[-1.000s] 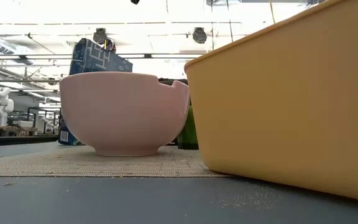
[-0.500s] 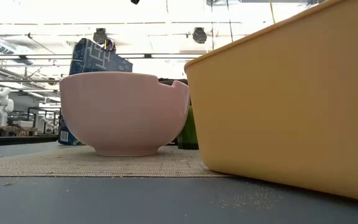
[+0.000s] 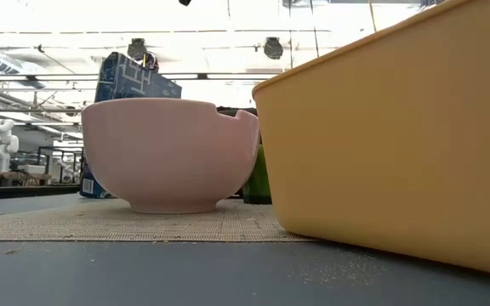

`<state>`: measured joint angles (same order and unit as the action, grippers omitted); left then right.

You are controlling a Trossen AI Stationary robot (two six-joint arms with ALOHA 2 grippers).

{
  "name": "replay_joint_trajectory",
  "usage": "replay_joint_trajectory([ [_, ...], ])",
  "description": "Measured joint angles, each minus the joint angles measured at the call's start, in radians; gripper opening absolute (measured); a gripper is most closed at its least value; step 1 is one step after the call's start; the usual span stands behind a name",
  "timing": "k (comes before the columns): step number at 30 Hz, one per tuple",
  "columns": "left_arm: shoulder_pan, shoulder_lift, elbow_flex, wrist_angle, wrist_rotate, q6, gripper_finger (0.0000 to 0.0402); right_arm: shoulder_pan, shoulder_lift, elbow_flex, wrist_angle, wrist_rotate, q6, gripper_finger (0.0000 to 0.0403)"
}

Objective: Arrange a breakfast setting
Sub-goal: Put the orange spoon to the right of the pink plate

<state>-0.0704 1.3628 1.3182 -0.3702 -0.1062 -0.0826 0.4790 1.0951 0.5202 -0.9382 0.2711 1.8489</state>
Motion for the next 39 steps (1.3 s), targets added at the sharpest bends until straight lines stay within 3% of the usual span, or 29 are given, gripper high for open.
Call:
replay_joint_trajectory([
  [16,0.0,0.0,0.0,0.0,0.0,0.0,0.0118,0.0,-0.106,0.002,0.006,0.013,-0.029,0.0098],
  [39,0.0,0.0,0.0,0.0,0.0,0.002,0.0118,0.0,0.098,0.003,0.006,0.017,-0.032,0.0098],
])
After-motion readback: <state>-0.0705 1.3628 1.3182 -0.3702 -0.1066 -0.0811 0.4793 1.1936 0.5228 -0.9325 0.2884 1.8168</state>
